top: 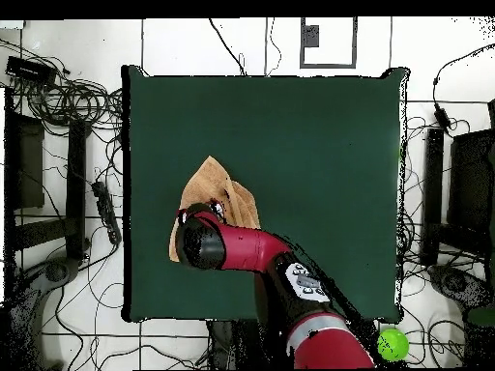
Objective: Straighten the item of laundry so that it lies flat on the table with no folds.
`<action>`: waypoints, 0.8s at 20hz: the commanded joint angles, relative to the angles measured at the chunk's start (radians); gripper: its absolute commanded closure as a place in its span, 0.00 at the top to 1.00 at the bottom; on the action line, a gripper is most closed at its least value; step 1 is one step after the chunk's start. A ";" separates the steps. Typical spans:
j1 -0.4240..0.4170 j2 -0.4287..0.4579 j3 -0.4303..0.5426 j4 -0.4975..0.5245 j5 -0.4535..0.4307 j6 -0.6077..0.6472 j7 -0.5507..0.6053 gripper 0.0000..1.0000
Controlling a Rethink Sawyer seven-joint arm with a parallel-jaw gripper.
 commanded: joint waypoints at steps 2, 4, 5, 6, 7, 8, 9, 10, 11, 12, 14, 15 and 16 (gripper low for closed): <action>-0.025 0.003 0.043 0.010 -0.041 0.107 0.128 1.00; -0.034 -0.038 0.026 -0.045 -0.050 0.206 0.067 1.00; -0.041 -0.054 0.019 -0.077 -0.054 0.264 0.036 1.00; -0.047 -0.066 0.014 -0.111 -0.063 0.316 0.009 1.00; -0.050 -0.078 0.007 -0.139 -0.073 0.360 -0.012 1.00; -0.052 -0.088 0.002 -0.165 -0.086 0.393 -0.026 1.00; -0.054 -0.098 -0.003 -0.190 -0.099 0.427 -0.041 1.00; -0.055 -0.106 -0.007 -0.210 -0.114 0.451 -0.049 1.00; -0.059 -0.112 -0.006 -0.230 -0.129 0.476 -0.057 1.00; -0.067 -0.114 0.002 -0.245 -0.145 0.497 -0.060 1.00; -0.082 -0.115 0.016 -0.270 -0.174 0.530 -0.067 1.00; -0.088 -0.114 0.023 -0.281 -0.186 0.543 -0.072 1.00; -0.095 -0.113 0.030 -0.291 -0.198 0.555 -0.077 1.00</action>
